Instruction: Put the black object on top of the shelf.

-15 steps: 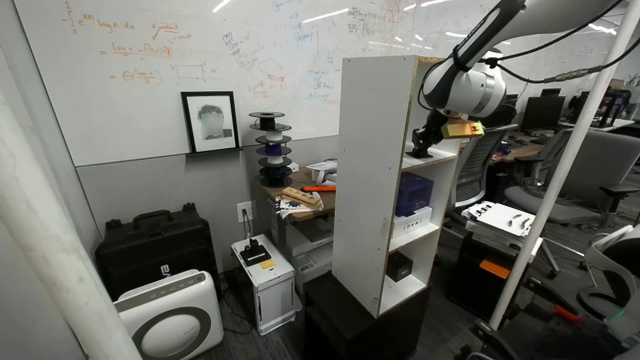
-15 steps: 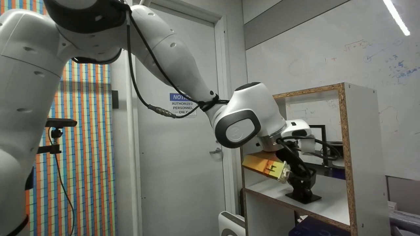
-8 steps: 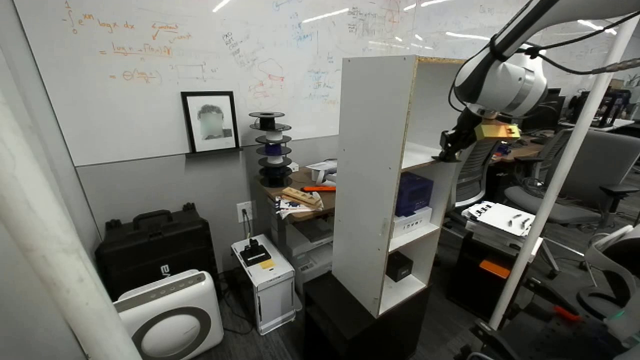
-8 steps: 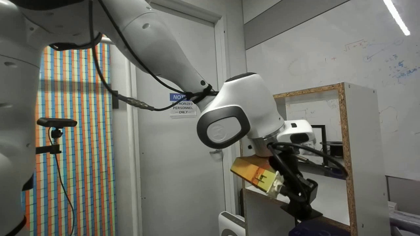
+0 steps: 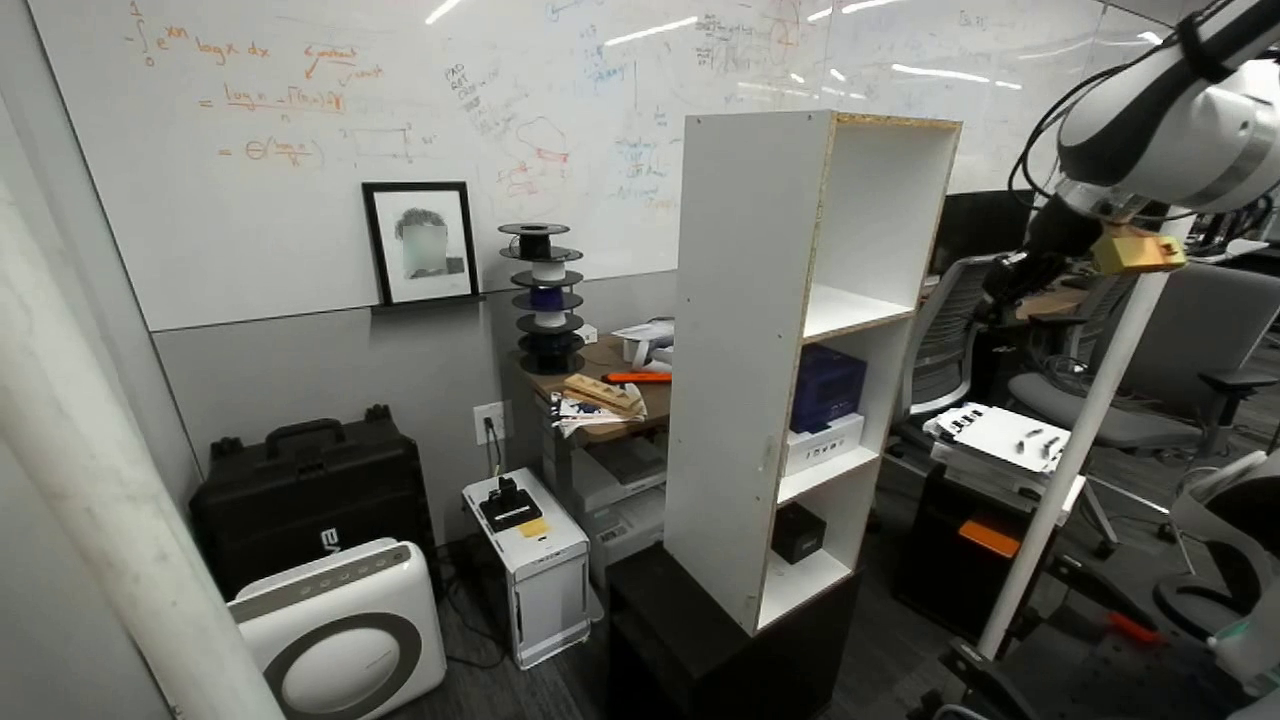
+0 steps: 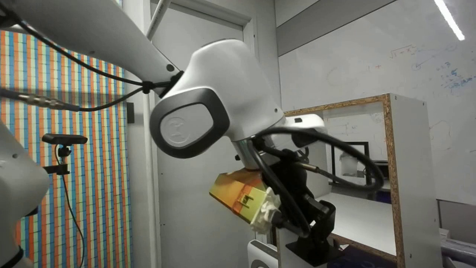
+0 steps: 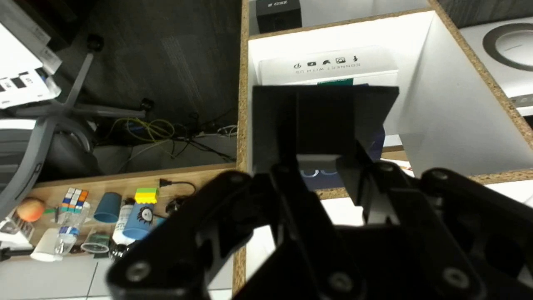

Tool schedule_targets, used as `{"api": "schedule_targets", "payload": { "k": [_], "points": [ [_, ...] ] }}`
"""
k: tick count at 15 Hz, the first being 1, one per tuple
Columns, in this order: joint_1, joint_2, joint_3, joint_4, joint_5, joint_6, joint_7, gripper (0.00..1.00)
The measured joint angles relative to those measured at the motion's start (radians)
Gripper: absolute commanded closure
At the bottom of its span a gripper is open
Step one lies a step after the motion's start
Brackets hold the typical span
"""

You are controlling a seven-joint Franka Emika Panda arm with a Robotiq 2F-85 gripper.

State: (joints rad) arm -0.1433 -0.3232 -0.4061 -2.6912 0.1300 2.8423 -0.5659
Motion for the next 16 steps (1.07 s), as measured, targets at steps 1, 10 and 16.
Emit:
{"api": "schedule_targets", "payload": {
  "k": [1, 10, 16],
  "points": [
    [-0.031, -0.054, 0.011, -0.019, -0.044, 0.002, 0.006, 0.82],
    [0.001, -0.468, 0.039, 0.038, -0.074, -0.051, 0.142, 0.83],
    [0.163, -0.357, -0.003, 0.249, -0.012, -0.049, 0.255, 0.83]
  ]
}}
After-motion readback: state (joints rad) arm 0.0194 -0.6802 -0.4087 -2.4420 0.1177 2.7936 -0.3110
